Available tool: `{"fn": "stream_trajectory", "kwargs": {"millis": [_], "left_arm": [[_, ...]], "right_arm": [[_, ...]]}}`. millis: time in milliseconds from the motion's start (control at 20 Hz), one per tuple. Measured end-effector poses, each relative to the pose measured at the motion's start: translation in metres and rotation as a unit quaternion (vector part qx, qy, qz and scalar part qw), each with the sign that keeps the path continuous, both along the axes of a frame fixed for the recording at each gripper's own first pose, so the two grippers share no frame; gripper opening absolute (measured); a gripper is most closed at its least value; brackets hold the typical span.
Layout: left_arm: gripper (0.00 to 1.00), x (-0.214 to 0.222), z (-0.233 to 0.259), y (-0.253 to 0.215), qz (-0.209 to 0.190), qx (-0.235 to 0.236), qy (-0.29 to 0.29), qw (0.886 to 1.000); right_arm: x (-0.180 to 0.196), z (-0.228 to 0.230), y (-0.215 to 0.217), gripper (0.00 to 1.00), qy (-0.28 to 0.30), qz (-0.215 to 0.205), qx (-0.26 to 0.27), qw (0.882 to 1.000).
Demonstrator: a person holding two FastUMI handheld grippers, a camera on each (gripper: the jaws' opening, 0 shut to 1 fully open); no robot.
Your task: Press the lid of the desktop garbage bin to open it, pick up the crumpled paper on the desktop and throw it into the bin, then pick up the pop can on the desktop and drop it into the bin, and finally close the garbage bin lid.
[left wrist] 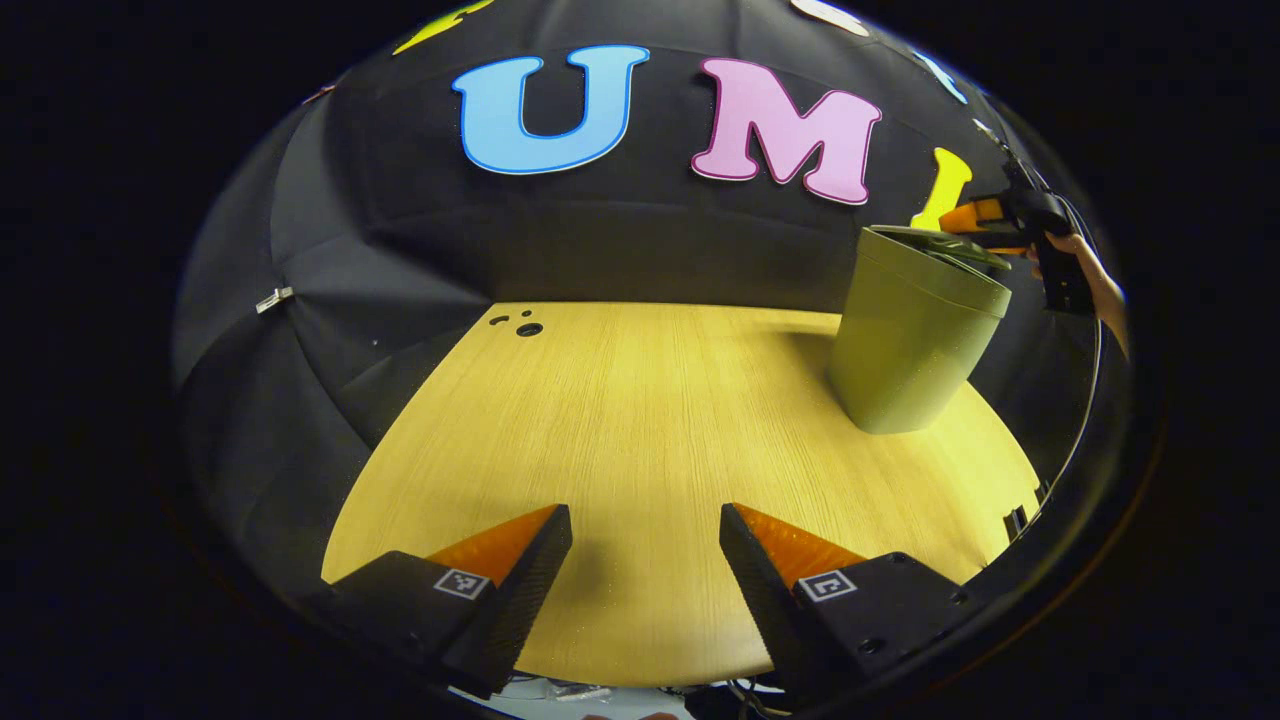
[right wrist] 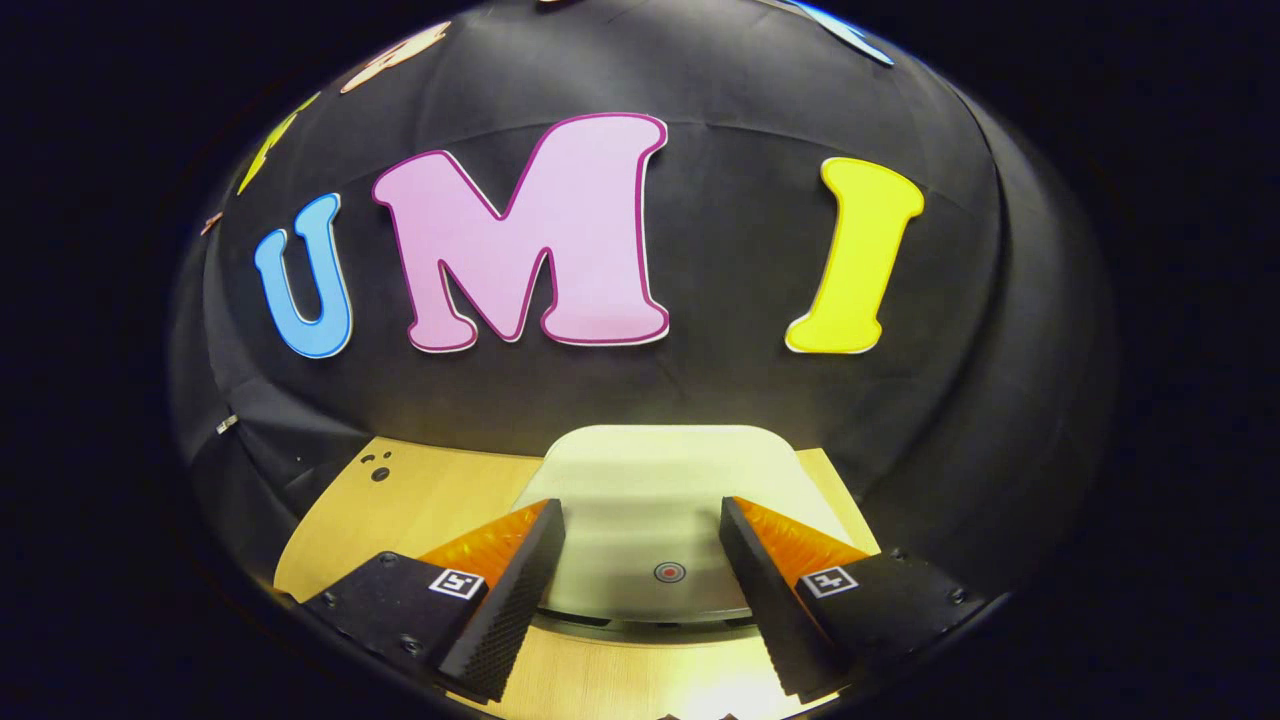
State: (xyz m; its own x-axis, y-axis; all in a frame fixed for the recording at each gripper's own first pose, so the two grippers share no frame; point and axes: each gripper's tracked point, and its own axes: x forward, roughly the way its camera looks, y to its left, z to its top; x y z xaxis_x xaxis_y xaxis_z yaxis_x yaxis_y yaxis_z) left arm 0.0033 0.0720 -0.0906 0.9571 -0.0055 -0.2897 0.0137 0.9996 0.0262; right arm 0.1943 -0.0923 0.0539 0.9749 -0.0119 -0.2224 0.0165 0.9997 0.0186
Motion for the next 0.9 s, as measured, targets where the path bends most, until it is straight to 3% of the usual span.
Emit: {"fn": "stream_trajectory", "kwargs": {"millis": [650,900], "left_arm": [[0.96,-0.006,-0.006,-0.002,-0.006,0.010,0.008,1.000],[0.96,-0.007,0.003,-0.012,-0.015,0.007,-0.004,1.000]], "right_arm": [[-0.008,-0.027,0.000,0.99,-0.001,-0.013,0.001,1.000],[-0.006,-0.020,0.002,0.99,-0.034,-0.003,-0.007,0.999]]}}
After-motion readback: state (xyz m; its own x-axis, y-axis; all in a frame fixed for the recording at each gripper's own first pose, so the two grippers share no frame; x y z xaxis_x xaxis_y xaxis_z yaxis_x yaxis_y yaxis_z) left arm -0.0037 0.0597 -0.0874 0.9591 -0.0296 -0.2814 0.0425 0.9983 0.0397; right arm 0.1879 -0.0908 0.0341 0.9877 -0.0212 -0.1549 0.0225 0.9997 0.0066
